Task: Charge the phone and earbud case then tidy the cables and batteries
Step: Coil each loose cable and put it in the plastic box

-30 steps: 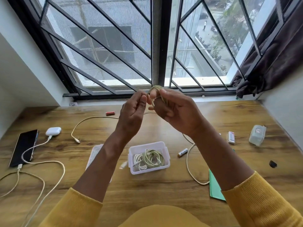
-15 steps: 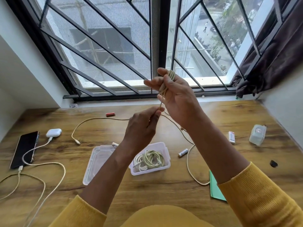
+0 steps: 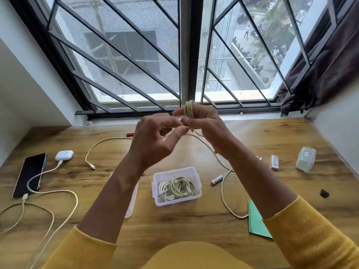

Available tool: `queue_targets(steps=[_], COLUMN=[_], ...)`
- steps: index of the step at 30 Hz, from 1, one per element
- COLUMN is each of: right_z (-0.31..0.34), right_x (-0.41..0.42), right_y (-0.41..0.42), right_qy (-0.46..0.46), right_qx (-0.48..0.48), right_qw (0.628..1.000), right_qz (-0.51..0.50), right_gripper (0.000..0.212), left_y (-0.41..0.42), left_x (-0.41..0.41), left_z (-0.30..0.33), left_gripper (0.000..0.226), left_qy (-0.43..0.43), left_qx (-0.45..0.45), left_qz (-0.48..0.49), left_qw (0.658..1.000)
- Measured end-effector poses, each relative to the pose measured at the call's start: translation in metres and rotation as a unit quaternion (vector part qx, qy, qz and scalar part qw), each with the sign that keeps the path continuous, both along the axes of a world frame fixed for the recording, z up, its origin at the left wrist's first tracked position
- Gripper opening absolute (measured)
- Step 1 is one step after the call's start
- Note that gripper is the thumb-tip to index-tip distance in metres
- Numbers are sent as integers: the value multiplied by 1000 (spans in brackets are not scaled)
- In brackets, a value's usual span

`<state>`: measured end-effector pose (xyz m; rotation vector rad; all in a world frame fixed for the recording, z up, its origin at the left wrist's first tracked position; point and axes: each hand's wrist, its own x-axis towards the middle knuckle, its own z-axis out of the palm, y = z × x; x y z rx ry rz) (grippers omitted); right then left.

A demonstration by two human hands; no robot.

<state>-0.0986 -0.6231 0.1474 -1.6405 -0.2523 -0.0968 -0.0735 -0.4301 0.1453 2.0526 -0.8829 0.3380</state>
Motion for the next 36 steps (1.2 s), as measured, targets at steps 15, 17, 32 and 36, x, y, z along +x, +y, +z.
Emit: queue_targets(steps=[15,17,32,36], right_z=[-4,0,-20,-18], right_x=[-18,-16,-12,-14], right_y=[7,6,19,17], right_qy=[130,122,86,87], right_qx=[43,100,387,410], right_qw=[970,962,916,906], right_qz=[201,222,59,59], right_gripper=[68,54,31,32], left_y=[16,11,-36,-32], left_x=[24,25,-26,-28], left_z=[1,-8,-46,-38], left_gripper=[8,13,24,24], left_qy=[70,91,131,196], left_qx=[-84,-131,-138,-167], left_qz=[-40,-38,134,62], left_qw=[993,986,973,964])
